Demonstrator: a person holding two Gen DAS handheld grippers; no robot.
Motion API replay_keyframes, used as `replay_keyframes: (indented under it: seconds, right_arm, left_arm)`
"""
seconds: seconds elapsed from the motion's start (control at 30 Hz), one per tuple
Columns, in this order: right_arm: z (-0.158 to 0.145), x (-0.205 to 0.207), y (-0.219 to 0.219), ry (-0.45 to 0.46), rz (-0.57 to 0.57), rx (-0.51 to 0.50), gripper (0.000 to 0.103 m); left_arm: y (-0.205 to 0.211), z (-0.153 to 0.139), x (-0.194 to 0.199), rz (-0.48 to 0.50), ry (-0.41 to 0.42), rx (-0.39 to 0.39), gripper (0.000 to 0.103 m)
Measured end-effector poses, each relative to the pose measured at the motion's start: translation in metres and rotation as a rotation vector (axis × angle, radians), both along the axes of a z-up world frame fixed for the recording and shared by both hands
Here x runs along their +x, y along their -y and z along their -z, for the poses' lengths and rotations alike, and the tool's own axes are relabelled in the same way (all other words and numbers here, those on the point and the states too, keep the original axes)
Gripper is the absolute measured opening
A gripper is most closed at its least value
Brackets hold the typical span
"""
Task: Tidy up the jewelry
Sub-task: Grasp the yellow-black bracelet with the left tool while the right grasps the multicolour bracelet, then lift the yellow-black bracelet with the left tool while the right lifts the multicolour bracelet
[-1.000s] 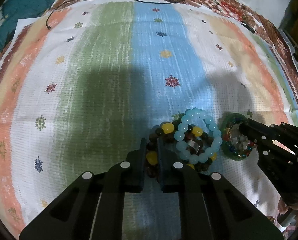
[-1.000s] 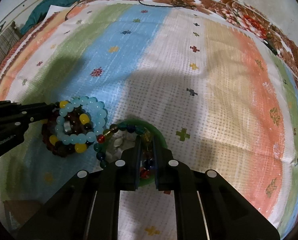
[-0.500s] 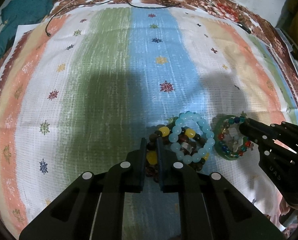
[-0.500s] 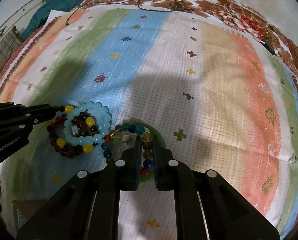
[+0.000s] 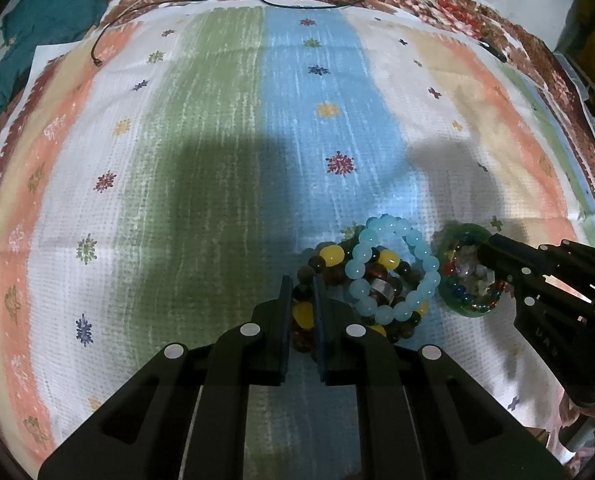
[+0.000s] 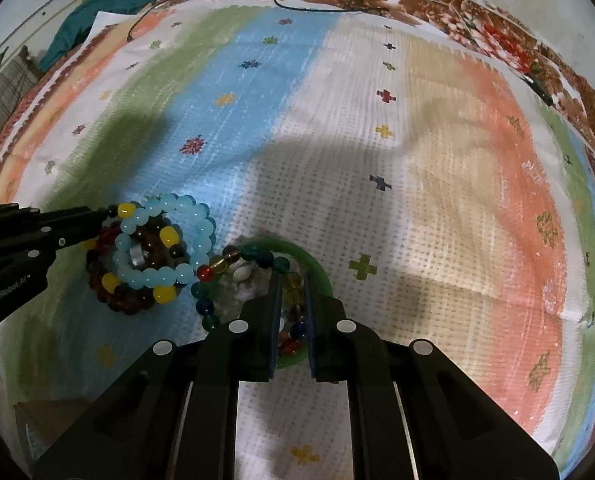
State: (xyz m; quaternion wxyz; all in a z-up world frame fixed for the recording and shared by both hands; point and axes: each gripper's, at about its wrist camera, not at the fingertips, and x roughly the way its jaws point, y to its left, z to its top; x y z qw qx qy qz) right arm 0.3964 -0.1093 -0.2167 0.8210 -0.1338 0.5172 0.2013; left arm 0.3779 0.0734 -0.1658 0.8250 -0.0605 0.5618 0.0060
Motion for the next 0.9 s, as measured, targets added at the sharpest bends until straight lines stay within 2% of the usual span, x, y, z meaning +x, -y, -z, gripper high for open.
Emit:
replay_keyframes:
  seconds: [0.27, 0.43, 0.9]
  right_arm:
    - [0.002, 0.0, 0.0, 0.008, -0.006, -0.012, 0.014]
    - [0.001, 0.0, 0.001, 0.012, -0.01, -0.019, 0.011]
    - [-0.027, -0.016, 0.003, 0.057, -0.01, -0.019, 0.01]
  left_arm:
    - [0.0, 0.001, 0.001, 0.003, -0.001, 0.005, 0.009]
    - [0.001, -0.003, 0.0, 0.004, 0.005, 0.005, 0.009]
    - [0.01, -0.04, -0.004, 0.015, 0.065, -0.003, 0.009]
